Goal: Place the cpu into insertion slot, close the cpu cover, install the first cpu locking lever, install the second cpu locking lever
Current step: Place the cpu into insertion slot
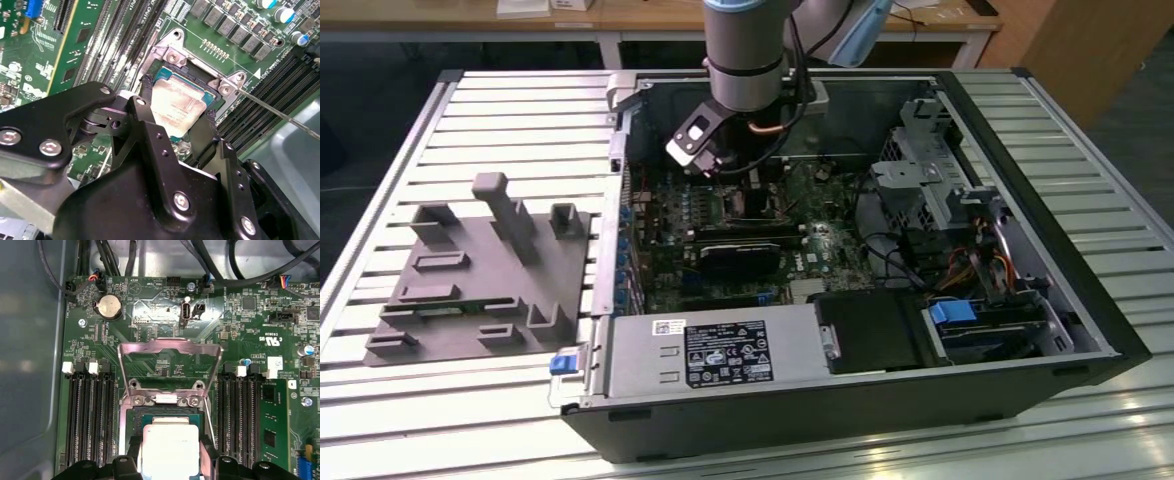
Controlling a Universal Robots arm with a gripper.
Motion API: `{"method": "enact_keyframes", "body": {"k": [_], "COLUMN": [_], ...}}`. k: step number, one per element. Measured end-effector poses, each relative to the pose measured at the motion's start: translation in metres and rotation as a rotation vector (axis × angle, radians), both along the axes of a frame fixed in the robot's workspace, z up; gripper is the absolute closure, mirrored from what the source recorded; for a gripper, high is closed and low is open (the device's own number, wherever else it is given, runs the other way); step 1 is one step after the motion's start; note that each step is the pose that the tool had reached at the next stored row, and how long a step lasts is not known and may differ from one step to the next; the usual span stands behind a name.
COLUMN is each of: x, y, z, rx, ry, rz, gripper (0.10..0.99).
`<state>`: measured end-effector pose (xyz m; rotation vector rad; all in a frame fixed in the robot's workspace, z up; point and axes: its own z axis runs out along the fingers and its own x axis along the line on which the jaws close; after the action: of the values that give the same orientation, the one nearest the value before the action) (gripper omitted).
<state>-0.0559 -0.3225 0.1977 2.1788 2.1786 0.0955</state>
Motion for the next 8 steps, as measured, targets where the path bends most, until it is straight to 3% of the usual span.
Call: {"method": "enact_keyframes", "body": {"k": [8], "x": [0.0000], "y": [0.0021], "z": [-0.0043], "rx": [0.000], "ry": [0.0011], "rz": [-0.002], "gripper": [0.549]}}
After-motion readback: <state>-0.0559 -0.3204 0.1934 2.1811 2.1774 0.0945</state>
